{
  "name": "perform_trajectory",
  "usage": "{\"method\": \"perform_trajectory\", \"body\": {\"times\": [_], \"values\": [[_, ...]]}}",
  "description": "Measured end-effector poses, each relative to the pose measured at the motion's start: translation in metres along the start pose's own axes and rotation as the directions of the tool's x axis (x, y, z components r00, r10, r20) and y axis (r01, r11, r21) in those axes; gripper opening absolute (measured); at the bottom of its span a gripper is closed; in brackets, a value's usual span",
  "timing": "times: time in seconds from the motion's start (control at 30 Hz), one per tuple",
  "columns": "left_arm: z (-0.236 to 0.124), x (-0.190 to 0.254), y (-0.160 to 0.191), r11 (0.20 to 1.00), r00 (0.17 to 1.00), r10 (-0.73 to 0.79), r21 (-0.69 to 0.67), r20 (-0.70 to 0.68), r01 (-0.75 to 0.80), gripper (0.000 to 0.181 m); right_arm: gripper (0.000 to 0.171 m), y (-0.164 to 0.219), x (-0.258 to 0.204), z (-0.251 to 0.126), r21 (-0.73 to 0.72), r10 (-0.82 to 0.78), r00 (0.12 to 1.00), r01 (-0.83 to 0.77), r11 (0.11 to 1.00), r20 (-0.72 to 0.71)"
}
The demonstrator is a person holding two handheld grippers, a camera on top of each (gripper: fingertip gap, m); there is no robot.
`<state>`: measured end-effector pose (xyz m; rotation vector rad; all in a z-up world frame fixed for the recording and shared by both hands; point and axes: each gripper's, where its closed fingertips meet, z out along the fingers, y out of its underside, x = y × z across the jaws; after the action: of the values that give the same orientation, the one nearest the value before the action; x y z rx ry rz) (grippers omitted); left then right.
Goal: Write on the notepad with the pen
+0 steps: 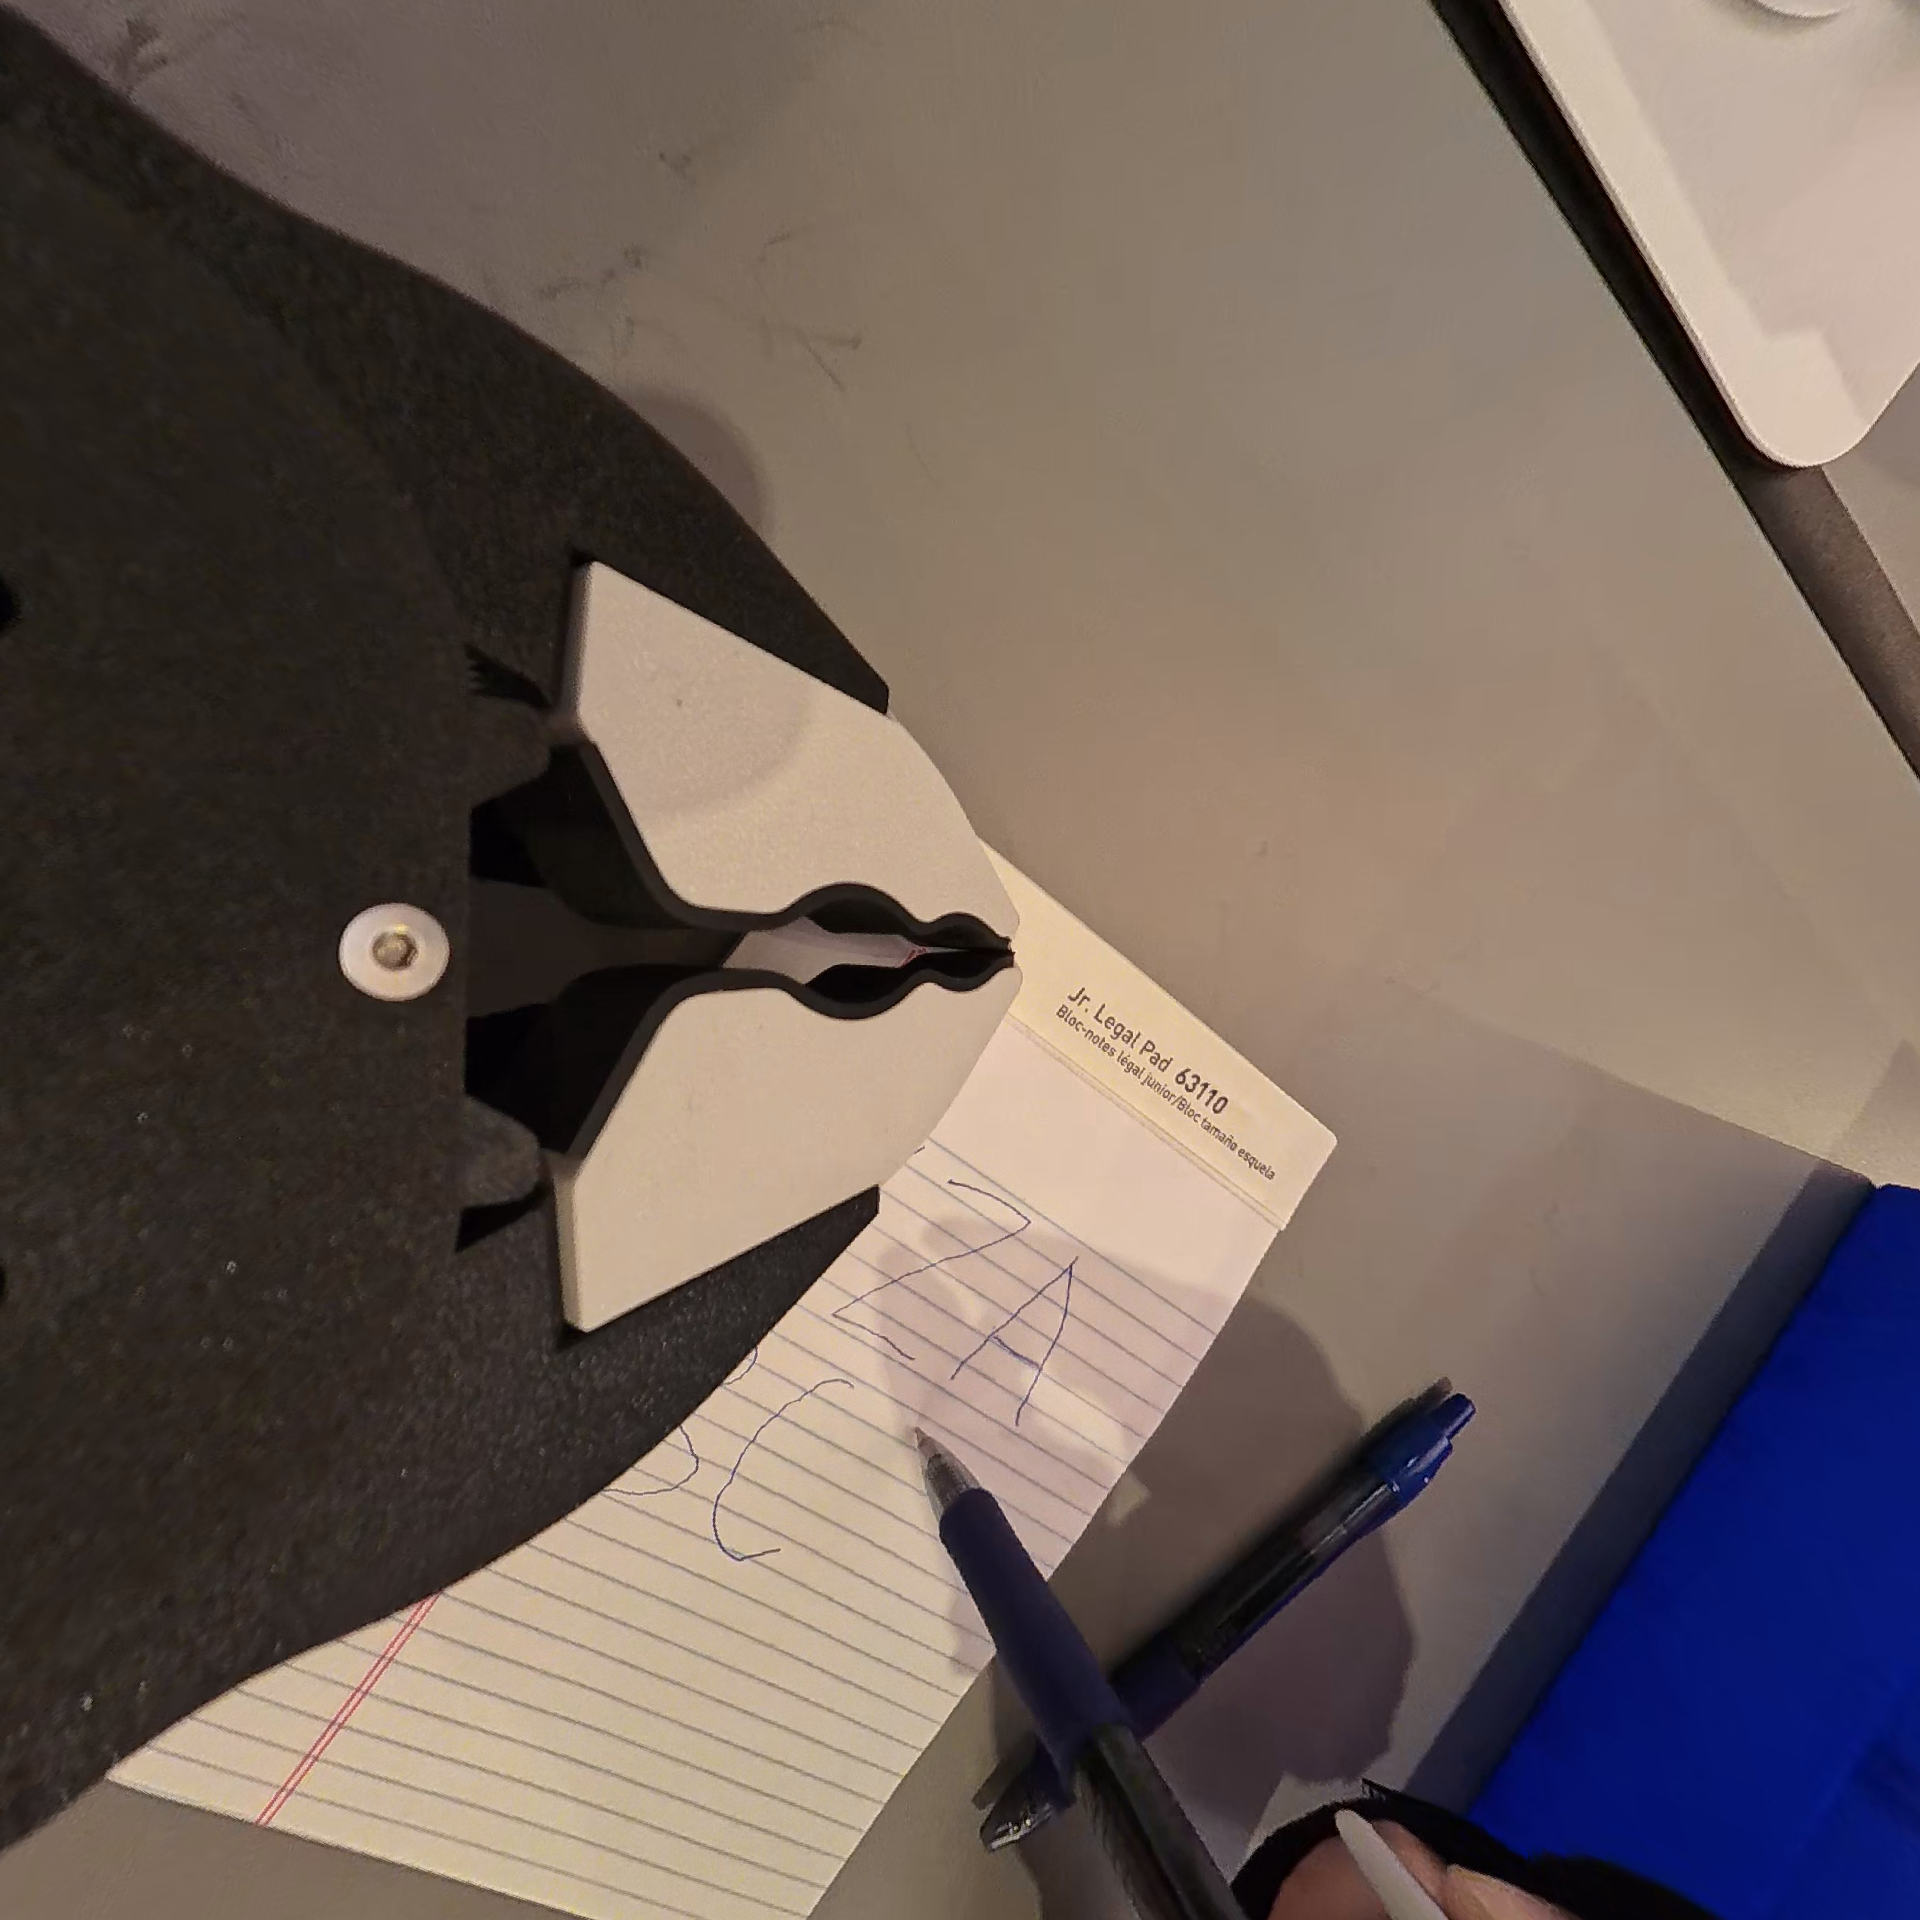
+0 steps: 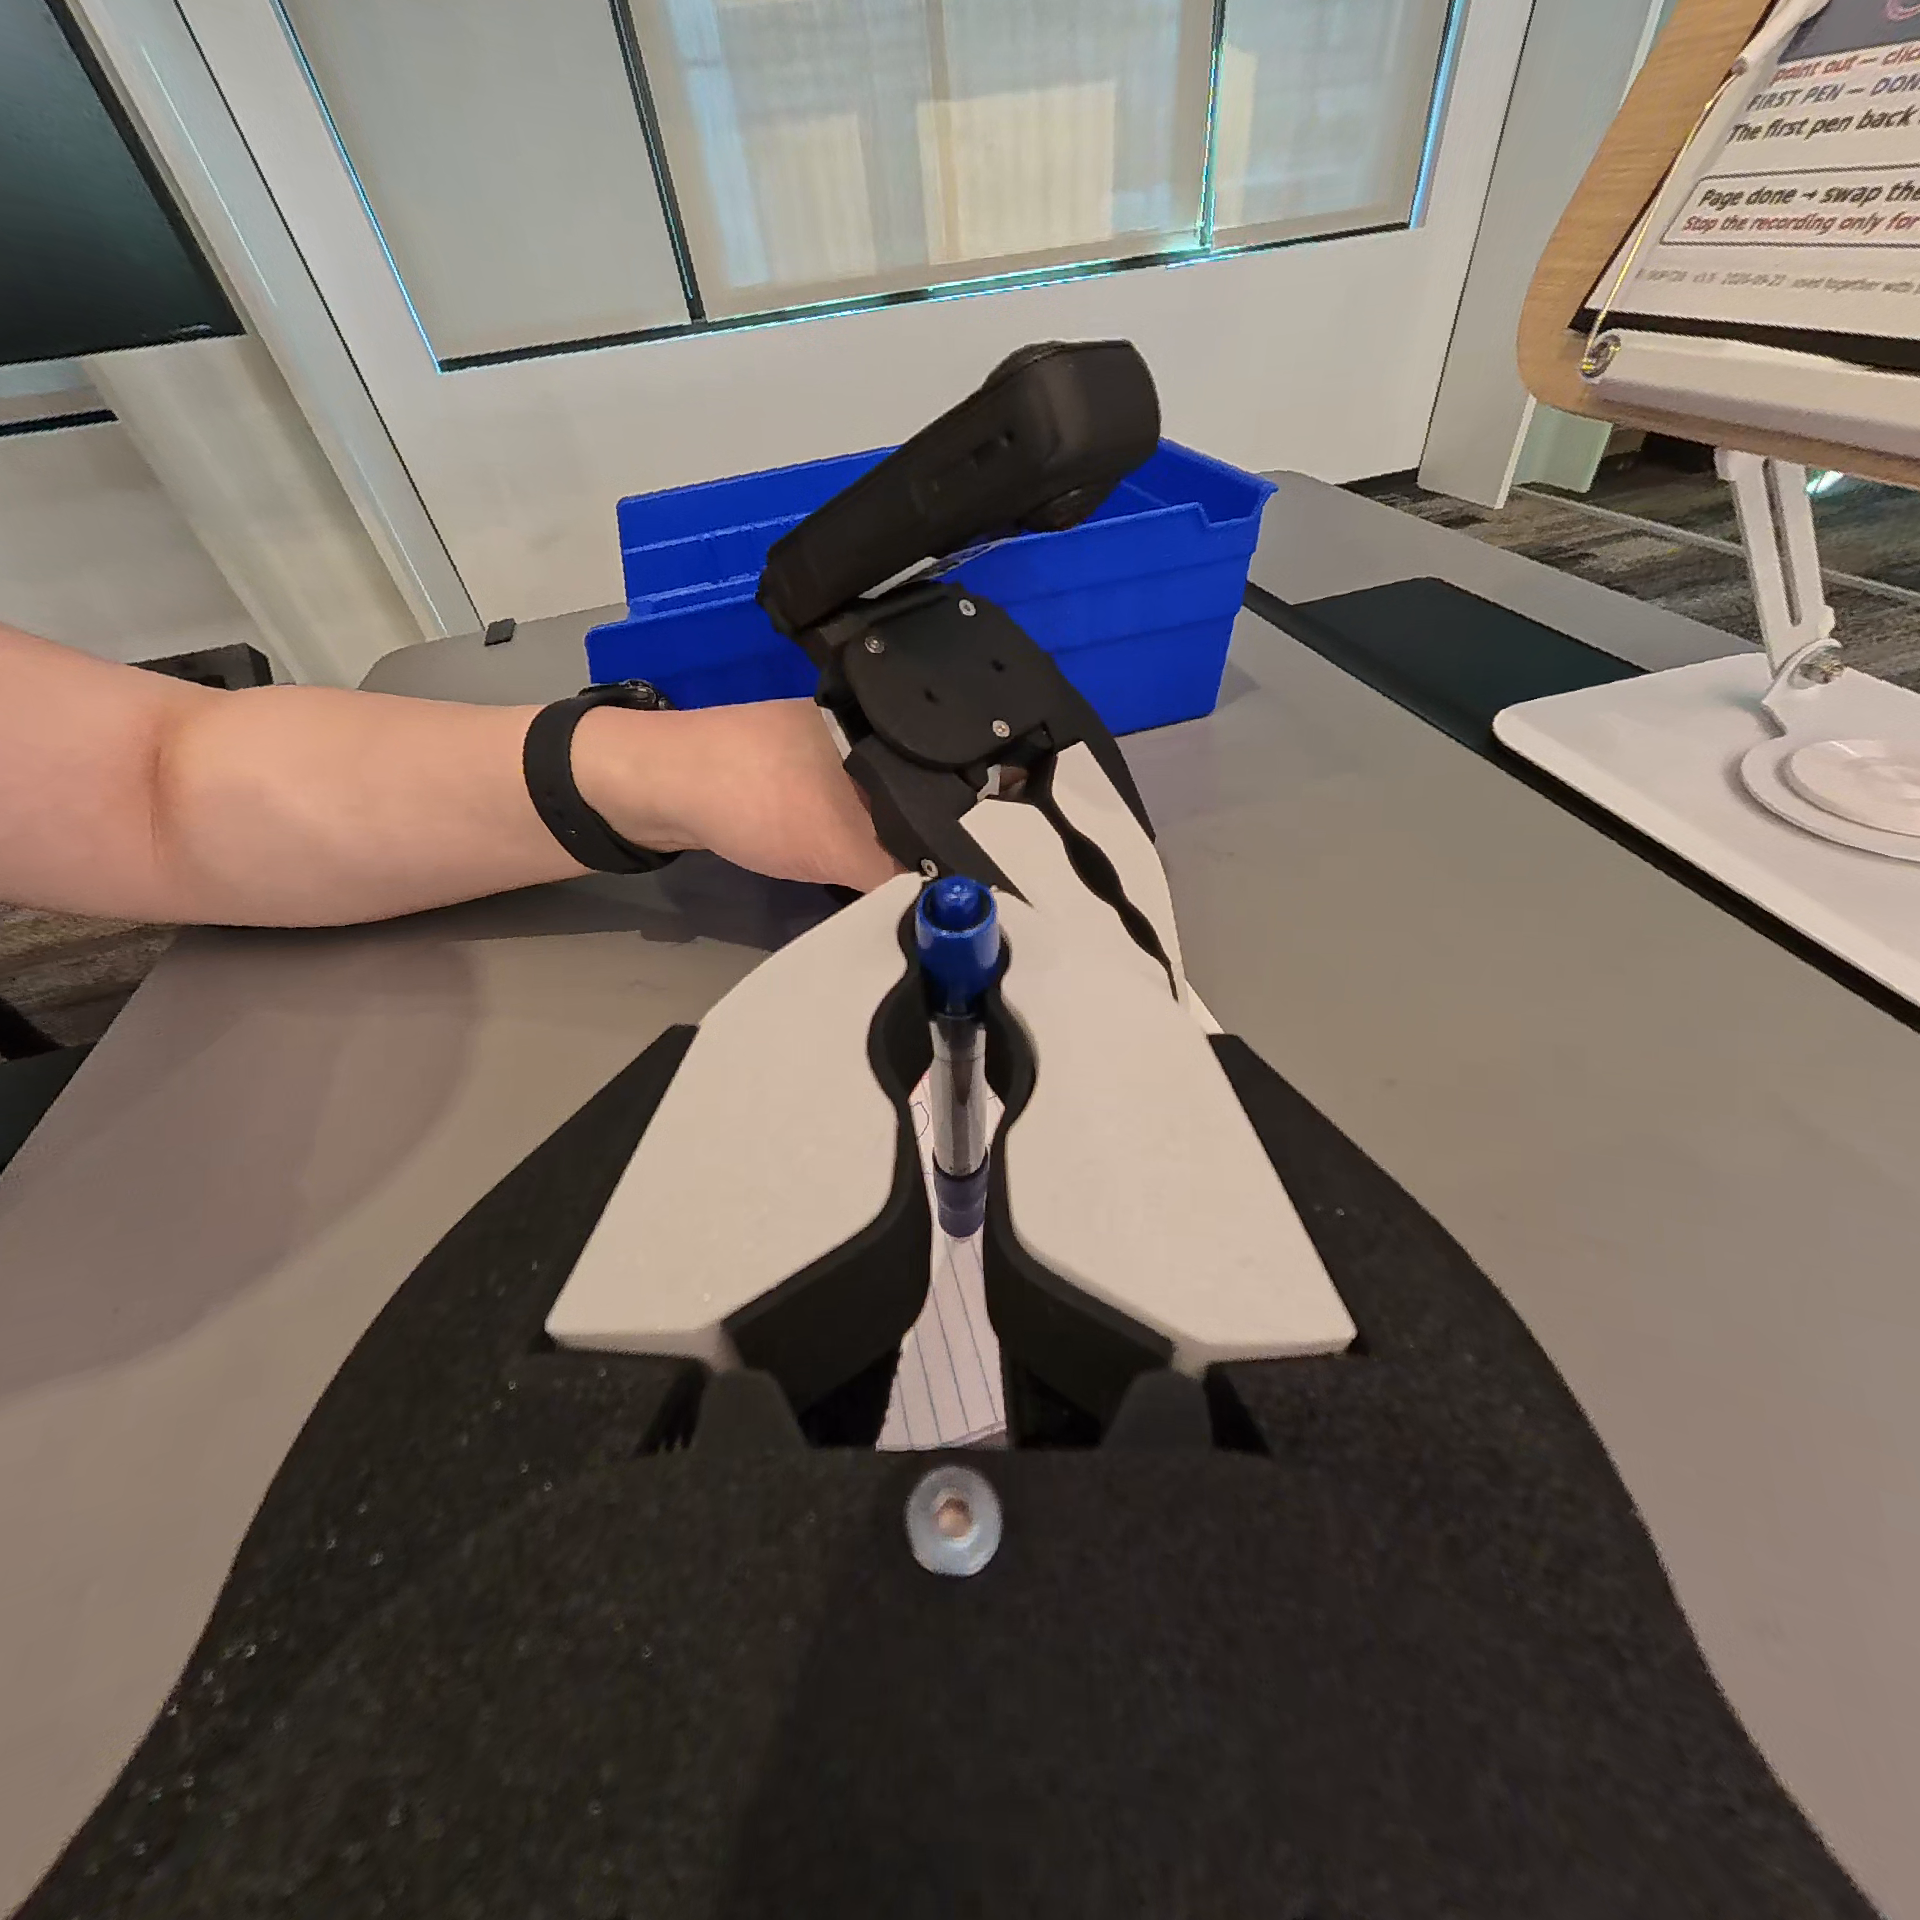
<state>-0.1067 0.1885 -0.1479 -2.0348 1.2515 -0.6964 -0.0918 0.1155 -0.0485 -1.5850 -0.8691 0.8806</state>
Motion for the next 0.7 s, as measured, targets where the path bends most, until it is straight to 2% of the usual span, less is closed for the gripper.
{"method": "perform_trajectory", "body": {"times": [0.27,0.7], "values": [[0.0,0.0,0.0,1.0,1.0,0.0,0.0,0.0,0.0,0.0,0.004,0.001,0.003,0.0,0.003,0.016,1.0,-0.016,1.0,0.0],[0.0,0.0,0.0,1.0,1.0,0.001,0.0,0.0,-0.001,0.0,0.005,0.004,-0.008,0.0,-0.054,0.061,0.995,-0.057,0.997,0.08]]}}
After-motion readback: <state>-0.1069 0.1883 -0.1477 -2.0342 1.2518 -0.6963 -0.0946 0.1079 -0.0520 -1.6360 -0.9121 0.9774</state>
